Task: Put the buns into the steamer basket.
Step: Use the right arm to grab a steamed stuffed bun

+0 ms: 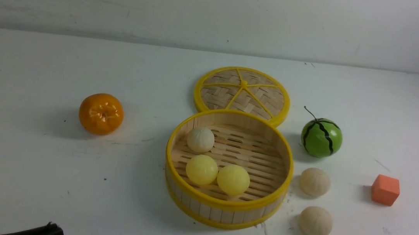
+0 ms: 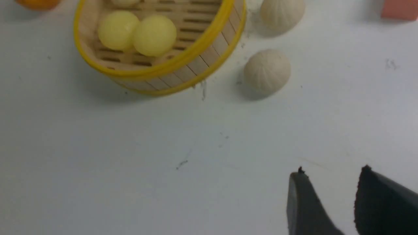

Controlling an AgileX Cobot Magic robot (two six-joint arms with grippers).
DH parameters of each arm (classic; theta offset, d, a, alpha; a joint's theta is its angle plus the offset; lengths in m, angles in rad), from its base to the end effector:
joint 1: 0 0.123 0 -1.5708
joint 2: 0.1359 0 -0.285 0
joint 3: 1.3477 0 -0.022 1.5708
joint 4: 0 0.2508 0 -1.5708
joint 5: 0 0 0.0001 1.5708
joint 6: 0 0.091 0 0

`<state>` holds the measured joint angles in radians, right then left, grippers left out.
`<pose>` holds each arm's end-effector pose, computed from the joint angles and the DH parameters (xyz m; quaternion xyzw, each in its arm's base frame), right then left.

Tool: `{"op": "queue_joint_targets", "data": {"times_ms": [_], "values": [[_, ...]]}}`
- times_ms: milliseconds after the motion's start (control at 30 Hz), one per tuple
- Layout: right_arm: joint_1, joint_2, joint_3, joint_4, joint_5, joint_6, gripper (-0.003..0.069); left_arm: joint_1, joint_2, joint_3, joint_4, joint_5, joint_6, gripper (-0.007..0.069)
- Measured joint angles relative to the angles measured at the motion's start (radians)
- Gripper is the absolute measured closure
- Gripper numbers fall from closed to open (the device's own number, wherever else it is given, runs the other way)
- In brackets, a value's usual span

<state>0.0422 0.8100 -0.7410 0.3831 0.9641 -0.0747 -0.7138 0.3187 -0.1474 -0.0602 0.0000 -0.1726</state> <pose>0.1354 0.0337 0.3123 0.0005 0.9358 0.1773 0.3047 0.0653 -0.0566 0.2413 0.1754 0.7150 -0.3085 0.6024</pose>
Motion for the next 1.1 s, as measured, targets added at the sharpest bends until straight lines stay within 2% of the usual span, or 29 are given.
{"op": "queue_joint_targets", "data": {"times_ms": [167, 267, 300, 367, 500, 667, 900, 1100], "values": [[0.077, 0.339, -0.138, -0.018, 0.053, 0.0, 0.0418, 0.0, 0.0, 0.0, 0.0, 0.0, 0.0, 0.0637], [0.133, 0.458, -0.19, -0.025, 0.053, 0.0, 0.0418, 0.0, 0.0, 0.0, 0.0, 0.0, 0.0, 0.0637], [0.194, 0.55, -0.244, -0.049, 0.054, 0.008, 0.0418, 0.0, 0.0, 0.0, 0.0, 0.0, 0.0, 0.0637], [0.244, 0.647, -0.302, -0.099, 0.059, 0.035, 0.0418, 0.0, 0.0, 0.0, 0.0, 0.0, 0.0, 0.0637], [0.306, 0.83, -0.424, -0.193, 0.057, 0.099, 0.0418, 0.0, 0.0, 0.0, 0.0, 0.0, 0.0, 0.0637], [0.314, 0.948, -0.5, -0.22, 0.028, 0.121, 0.0418, 0.0, 0.0, 0.0, 0.0, 0.0, 0.0, 0.0636], [0.303, 0.973, -0.509, -0.228, -0.049, 0.14, 0.0418, 0.0, 0.0, 0.0, 0.0, 0.0, 0.0, 0.0629], [0.248, 0.999, -0.51, -0.214, -0.079, 0.145, 0.0418, 0.0, 0.0, 0.0, 0.0, 0.0, -0.001, 0.0627]]}}
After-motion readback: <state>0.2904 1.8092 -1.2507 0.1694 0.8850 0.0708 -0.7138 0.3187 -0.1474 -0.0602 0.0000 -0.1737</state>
